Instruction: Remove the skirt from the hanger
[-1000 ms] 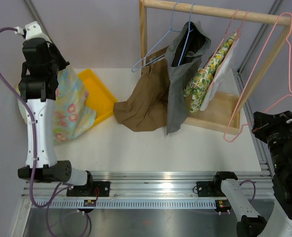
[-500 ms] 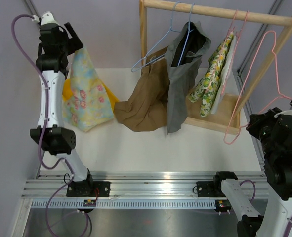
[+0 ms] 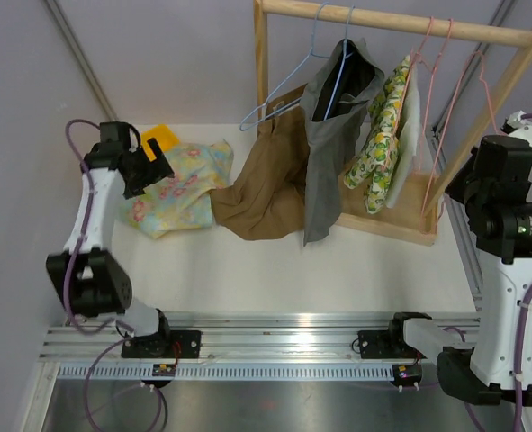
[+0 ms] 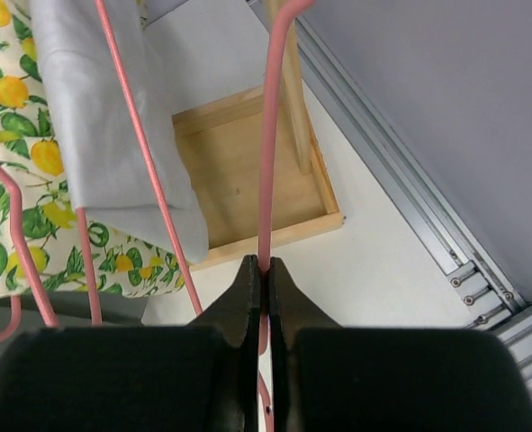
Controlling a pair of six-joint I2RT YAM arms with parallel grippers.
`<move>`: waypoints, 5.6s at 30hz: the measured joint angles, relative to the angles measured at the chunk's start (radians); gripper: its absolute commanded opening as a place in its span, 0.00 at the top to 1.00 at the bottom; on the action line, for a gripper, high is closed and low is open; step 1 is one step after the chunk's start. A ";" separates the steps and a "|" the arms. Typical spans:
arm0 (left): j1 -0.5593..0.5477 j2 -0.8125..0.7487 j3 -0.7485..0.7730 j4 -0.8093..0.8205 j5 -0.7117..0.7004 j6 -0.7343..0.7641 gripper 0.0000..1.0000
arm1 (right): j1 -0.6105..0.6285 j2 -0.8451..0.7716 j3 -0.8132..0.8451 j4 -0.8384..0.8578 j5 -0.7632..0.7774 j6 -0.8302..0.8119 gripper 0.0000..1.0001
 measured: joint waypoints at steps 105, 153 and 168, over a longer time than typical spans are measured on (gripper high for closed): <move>-0.273 -0.540 -0.495 0.156 -0.158 0.039 0.01 | 0.032 0.430 0.237 0.281 -0.501 0.077 1.00; -1.316 -0.327 -0.082 0.555 -0.168 0.180 0.01 | 0.033 0.167 0.338 0.173 -0.436 0.109 1.00; -1.466 -0.219 -0.040 0.783 -0.035 0.175 0.01 | 0.034 -0.168 0.248 0.097 -0.563 0.232 1.00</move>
